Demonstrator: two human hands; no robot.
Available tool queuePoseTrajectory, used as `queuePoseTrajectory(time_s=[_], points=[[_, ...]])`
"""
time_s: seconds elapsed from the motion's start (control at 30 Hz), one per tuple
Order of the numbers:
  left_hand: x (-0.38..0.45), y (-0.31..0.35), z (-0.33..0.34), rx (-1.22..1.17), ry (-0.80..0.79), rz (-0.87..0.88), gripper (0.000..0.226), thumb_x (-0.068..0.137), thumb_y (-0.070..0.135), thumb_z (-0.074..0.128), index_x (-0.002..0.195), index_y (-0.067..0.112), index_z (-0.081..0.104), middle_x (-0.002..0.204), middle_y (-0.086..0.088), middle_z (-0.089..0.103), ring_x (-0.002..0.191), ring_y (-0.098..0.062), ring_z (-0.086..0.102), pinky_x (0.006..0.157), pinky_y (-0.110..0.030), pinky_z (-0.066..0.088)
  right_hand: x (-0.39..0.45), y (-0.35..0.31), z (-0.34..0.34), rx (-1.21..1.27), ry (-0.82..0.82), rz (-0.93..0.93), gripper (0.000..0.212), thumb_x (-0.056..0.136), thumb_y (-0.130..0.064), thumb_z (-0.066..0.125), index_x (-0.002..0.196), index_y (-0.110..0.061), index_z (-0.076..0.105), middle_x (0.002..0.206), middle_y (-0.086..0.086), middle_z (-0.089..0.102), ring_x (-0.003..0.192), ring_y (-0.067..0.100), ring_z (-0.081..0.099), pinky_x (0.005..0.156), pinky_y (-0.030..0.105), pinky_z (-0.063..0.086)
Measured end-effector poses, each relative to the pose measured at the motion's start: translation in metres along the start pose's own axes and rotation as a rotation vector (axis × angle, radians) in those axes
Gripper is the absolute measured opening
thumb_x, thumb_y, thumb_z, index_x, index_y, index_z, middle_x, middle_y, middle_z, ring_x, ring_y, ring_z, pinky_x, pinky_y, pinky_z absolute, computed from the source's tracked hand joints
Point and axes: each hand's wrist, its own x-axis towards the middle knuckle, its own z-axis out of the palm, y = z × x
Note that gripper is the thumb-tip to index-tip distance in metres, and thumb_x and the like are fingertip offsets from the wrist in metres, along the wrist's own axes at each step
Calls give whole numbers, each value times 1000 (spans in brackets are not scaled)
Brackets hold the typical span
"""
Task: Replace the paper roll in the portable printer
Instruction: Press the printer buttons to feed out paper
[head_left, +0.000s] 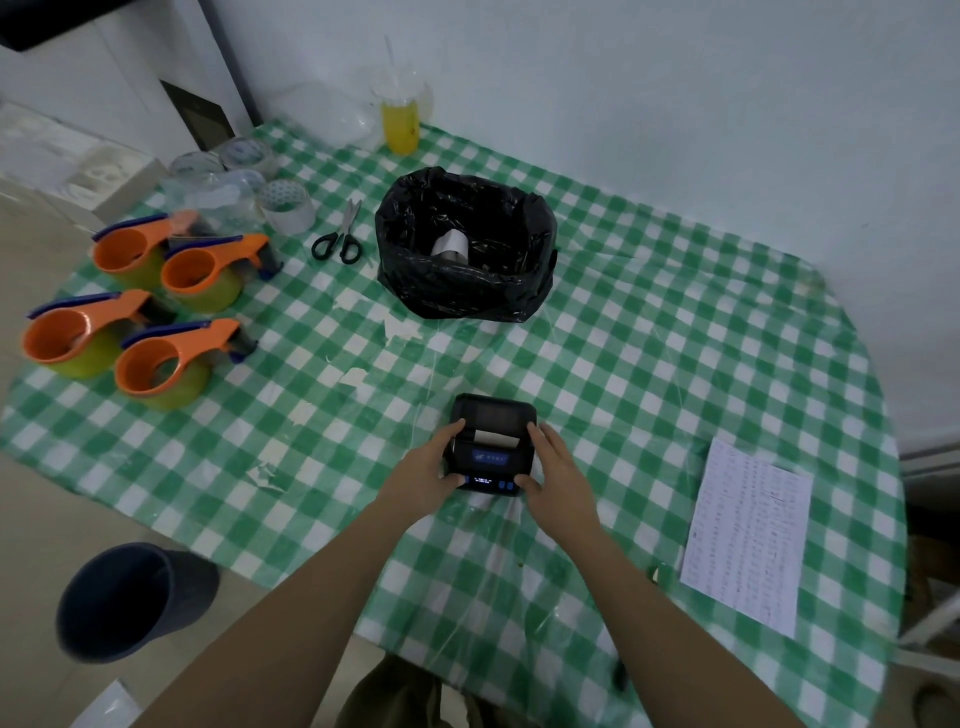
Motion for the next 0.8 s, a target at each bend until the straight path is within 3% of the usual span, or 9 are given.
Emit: queuePoseTrajectory(time_s=[0.13, 0.33, 0.47, 0.8], points=[[2, 4, -1, -119, 9, -17, 67, 87, 12, 62, 143, 22, 28, 145, -9, 44, 130, -27, 46, 106, -40, 42, -11, 1, 10, 243, 63, 85, 60, 88, -12, 60, 141, -16, 31, 142, 9, 43, 126, 24, 47, 103, 44, 46], [3, 4, 0, -137, 62, -18, 65, 86, 7, 59, 143, 19, 29, 140, -8, 50, 123, -29, 53, 103, -47, 45, -12, 0, 16, 412, 132, 194, 56, 82, -4, 66, 133, -13, 44, 134, 10, 52, 118, 23, 53, 99, 40, 49], [4, 4, 2, -166, 79, -30, 62, 84, 6, 61, 139, 16, 34, 135, -9, 55, 121, -29, 54, 102, -49, 46, -6, -3, 16, 352, 124, 203, 50, 81, -4, 67, 127, -13, 49, 128, 10, 58, 114, 23, 55, 97, 40, 50], [4, 2, 3, -205, 81, -50, 58, 84, 5, 62, 137, 13, 39, 136, -13, 54, 124, -31, 52, 104, -52, 44, -7, -7, 13, 157, 78, 170, 52, 85, -11, 63, 133, -11, 43, 131, 14, 54, 114, 25, 55, 97, 40, 49]])
